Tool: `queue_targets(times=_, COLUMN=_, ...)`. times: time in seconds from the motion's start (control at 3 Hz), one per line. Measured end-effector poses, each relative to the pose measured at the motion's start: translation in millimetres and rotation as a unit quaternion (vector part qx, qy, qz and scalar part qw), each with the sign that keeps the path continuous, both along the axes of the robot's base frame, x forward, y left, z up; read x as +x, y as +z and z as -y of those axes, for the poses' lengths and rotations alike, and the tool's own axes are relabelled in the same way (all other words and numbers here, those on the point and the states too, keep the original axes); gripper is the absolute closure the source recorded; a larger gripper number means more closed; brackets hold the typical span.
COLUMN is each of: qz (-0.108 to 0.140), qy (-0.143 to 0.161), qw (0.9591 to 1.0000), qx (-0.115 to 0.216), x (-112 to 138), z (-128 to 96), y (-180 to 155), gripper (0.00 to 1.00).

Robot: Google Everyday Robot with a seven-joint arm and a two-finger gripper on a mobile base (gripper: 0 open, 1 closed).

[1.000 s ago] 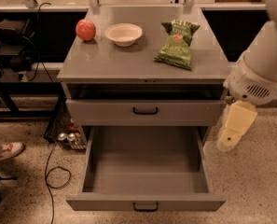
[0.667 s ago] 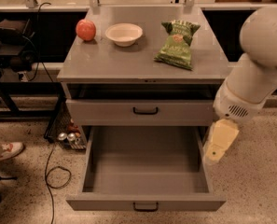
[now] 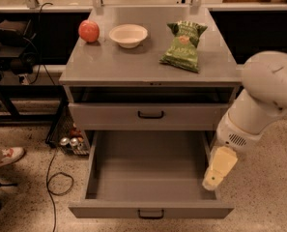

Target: Close middle drawer

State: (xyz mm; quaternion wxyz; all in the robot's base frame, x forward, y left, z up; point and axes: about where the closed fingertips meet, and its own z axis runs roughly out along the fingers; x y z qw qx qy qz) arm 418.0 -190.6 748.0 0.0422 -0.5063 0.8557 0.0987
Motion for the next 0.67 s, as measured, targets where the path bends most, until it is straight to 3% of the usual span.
queue_targets(times=0.33, qz=-0.034, qy=-0.014, qw=0.9993, qx=0.003, x=-13, z=3, y=-33, gripper=0.0)
queue_targets(times=0.67, qz=-0.072, qy=-0.036, qw=0.9967, qx=0.013, x=-31, z=6, y=-78, gripper=0.16)
